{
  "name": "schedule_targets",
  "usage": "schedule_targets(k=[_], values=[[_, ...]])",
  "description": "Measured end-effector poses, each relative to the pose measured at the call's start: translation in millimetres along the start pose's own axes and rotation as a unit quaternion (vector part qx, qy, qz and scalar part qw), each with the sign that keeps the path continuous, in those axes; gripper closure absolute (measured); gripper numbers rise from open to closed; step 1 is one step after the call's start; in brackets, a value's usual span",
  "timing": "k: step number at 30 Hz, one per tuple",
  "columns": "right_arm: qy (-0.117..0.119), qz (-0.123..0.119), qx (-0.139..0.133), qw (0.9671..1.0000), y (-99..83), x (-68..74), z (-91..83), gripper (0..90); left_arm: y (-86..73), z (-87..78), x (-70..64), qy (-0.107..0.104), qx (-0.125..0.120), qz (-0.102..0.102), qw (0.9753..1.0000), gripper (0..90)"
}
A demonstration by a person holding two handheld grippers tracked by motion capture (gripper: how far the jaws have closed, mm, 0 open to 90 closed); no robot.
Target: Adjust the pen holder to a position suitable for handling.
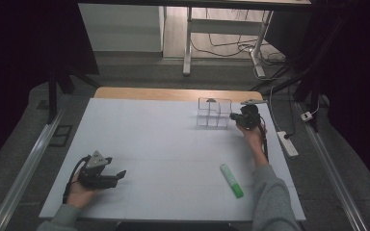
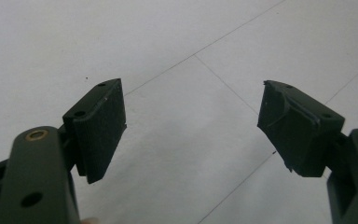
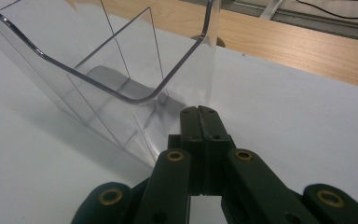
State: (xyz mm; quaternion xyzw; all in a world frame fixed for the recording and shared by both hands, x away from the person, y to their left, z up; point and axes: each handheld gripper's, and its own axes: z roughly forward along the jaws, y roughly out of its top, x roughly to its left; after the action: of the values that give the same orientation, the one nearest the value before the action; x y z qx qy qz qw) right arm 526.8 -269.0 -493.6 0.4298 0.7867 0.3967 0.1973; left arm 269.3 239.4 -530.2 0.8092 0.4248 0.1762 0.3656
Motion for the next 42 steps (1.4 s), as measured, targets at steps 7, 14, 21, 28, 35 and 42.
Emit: schedule_targets(k=[7, 14, 21, 28, 35, 42], values=[[0.012, 0.003, -0.003, 0.9999, 5.1, 9.3, 7.2, 89.3, 0.1, -0.5, 2.3, -0.002, -0.003, -0.002, 1.0000, 23.3], [0.014, 0.006, 0.000, 0.9999, 9.8, 14.6, 14.3, 89.3, -0.3, -0.7, 2.9, -0.006, -0.004, 0.000, 1.0000, 23.3], [0.013, -0.004, 0.011, 0.9999, 18.1, 23.7, 18.4, 89.3, -0.2, -1.0, 2.4, -0.008, -0.005, 0.003, 1.0000, 23.3], [0.016, -0.010, 0.016, 0.9997, 24.0, 32.9, 25.1, 89.2, -0.2, -0.4, 1.8, -0.010, -0.004, 0.003, 0.9999, 23.2], [0.020, -0.023, 0.028, 0.9992, 32.5, 46.8, 37.3, 89.2, -0.4, -0.3, 2.3, -0.011, -0.003, 0.003, 0.9999, 23.1], [0.021, -0.033, 0.032, 0.9988, 36.2, 56.1, 45.5, 89.3, -0.8, -0.4, 2.9, -0.012, -0.002, 0.003, 0.9999, 23.1]])
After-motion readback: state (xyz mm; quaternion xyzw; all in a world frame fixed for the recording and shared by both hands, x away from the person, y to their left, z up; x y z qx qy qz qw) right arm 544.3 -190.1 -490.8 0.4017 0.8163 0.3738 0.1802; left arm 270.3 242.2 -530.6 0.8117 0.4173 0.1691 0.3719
